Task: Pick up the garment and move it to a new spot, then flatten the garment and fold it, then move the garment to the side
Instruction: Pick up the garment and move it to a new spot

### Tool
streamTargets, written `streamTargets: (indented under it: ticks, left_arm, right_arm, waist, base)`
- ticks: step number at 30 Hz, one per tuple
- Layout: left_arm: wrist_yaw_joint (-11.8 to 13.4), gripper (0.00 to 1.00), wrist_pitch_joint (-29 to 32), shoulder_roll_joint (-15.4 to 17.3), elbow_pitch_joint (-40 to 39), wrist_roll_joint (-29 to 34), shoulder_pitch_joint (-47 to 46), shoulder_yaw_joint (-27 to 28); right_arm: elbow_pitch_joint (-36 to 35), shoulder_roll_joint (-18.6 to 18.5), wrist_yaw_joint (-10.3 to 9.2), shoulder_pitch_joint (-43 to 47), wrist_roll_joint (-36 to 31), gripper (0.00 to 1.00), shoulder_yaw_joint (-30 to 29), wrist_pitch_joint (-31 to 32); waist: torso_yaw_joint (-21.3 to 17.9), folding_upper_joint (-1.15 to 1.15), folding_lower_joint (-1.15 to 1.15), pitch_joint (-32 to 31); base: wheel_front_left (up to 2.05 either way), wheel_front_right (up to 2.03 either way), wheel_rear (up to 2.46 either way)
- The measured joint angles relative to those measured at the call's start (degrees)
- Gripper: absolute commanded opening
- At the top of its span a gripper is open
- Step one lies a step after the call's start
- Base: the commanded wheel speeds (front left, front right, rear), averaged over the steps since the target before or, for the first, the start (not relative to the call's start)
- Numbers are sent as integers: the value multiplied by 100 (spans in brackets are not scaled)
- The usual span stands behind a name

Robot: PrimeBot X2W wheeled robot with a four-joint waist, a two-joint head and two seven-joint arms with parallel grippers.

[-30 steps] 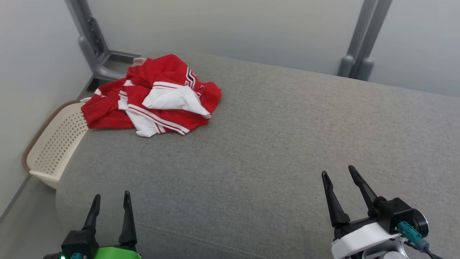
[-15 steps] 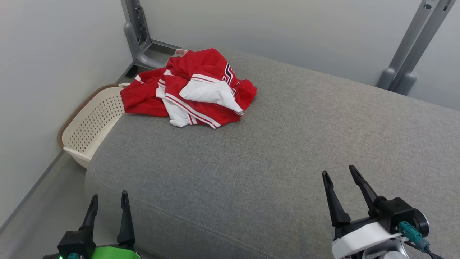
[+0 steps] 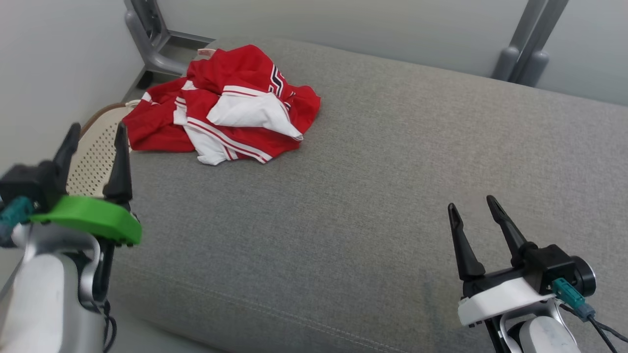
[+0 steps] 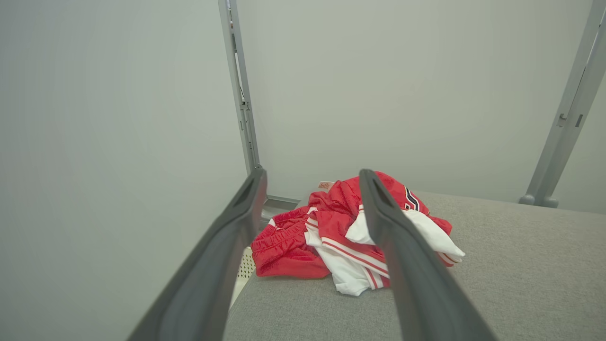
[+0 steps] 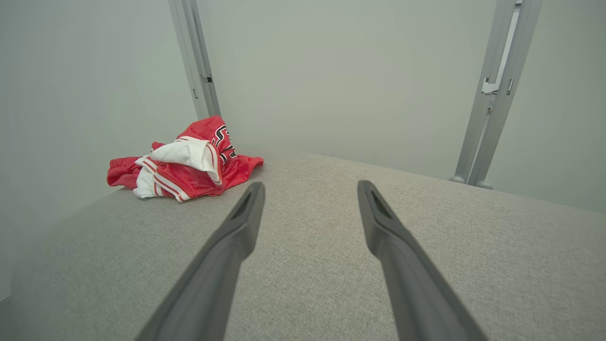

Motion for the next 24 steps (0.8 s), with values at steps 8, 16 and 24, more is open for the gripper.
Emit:
streamTargets:
  ticks: [8,16,24]
  left_arm:
    - [-62,100,1071,516,712,-691,-1425,-143]
    - [-78,100,1699,868,1836,-1098,-2271,-234]
    - [-79,100,1856,1193,2327,-1482,-2719,-325]
  right_arm:
    - [-127,0,0,-283,-112,100,-177,-1]
    - [-275,-1,0,-603,-231,100,-352,-1]
    - [-396,-4,0,-771,-287,100,-332,0]
  waist:
    - [-425,0,0,427]
    - [-898,0,0,962]
    - [-1310,0,1,1573]
  base:
    - [0,0,0]
    - [0,0,0]
    - [0,0,0]
